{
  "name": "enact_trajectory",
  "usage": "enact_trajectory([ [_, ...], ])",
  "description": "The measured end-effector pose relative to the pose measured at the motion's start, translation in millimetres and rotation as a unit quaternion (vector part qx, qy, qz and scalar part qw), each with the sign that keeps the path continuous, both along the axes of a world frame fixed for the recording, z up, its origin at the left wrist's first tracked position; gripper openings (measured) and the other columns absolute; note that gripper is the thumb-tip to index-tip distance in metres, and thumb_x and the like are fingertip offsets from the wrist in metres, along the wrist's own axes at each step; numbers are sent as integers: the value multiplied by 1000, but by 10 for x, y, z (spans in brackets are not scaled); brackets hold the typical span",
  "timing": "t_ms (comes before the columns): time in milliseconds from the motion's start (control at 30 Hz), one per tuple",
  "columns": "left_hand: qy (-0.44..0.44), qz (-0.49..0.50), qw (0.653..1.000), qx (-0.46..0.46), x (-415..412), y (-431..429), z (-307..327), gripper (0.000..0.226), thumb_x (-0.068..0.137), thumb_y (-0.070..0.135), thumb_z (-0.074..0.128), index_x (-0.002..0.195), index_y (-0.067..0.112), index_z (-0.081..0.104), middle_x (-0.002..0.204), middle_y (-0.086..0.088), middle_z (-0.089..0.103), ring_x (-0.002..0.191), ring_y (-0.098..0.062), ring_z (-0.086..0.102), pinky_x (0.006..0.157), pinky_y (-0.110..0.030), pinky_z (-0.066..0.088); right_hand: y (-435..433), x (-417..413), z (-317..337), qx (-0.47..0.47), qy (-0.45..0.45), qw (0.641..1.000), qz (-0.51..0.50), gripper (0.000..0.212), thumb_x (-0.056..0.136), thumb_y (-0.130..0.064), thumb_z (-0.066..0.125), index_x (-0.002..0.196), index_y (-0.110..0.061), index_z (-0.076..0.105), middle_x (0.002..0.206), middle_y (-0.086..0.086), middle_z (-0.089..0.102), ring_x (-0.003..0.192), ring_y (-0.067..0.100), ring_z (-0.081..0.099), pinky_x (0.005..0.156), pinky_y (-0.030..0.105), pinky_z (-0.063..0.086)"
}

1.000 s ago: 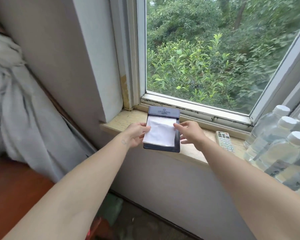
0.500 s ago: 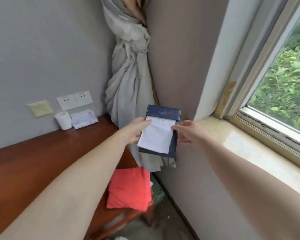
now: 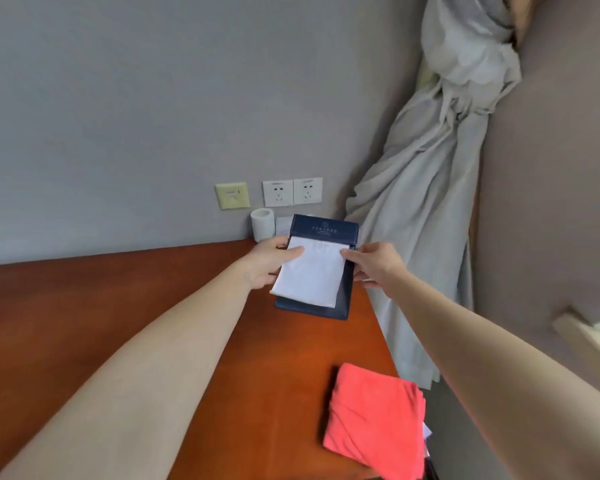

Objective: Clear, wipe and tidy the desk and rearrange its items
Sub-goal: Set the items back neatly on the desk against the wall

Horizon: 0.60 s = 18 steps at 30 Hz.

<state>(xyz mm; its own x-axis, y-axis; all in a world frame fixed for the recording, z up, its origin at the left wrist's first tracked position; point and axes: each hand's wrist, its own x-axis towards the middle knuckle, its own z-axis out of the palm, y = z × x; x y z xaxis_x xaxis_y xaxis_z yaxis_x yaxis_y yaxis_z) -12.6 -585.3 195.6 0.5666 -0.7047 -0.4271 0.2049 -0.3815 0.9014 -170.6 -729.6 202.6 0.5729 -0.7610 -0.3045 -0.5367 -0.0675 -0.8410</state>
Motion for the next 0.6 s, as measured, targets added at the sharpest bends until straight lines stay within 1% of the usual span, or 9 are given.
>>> enact_trajectory([
  [133,2,17,1000,18,510,255,-92,34,93,23,69,125,17,59,114,-1,71,103,-16,67,93,-38,52,132,603,-107,-9,16,999,42,26,90,-38,67,94,-12,67,80,4,70,73,14,69,66,31,58],
  [267,-5,35,999,38,936,494,-231,45,90,27,72,130,17,55,119,-3,69,109,-19,65,100,-42,50,275,1113,-250,8,33,997,62,25,90,-37,66,96,-13,68,82,4,71,76,17,70,72,35,59],
  [333,-5,41,998,44,1106,586,-287,47,89,27,73,131,18,54,122,-3,67,112,-20,64,97,-41,51,346,1335,-299,8,41,996,74,22,91,-37,65,95,-15,67,82,3,71,77,17,70,76,37,60],
  [400,-7,50,998,45,1244,654,-318,44,90,27,72,130,18,55,122,-3,67,112,-20,63,92,-39,52,405,1511,-336,11,47,995,85,19,93,-37,62,96,-19,65,83,2,71,78,17,70,79,39,60],
  [467,-7,63,997,49,1401,717,-365,42,91,27,71,129,17,56,121,-3,67,110,-20,63,91,-38,52,448,1700,-380,19,57,993,98,21,94,-38,59,99,-19,65,84,1,71,78,16,71,80,40,60],
  [500,-5,70,996,53,1477,752,-396,42,91,27,71,129,17,55,121,-3,67,110,-20,63,92,-39,52,467,1787,-406,20,62,992,104,24,93,-41,60,99,-19,66,83,1,72,78,16,71,79,39,60],
  [600,-2,83,994,66,1688,846,-486,42,90,28,71,128,17,55,121,-3,66,112,-22,62,97,-42,51,520,2037,-498,18,65,990,120,32,85,-50,68,95,-19,67,83,0,73,77,14,71,76,36,60],
])
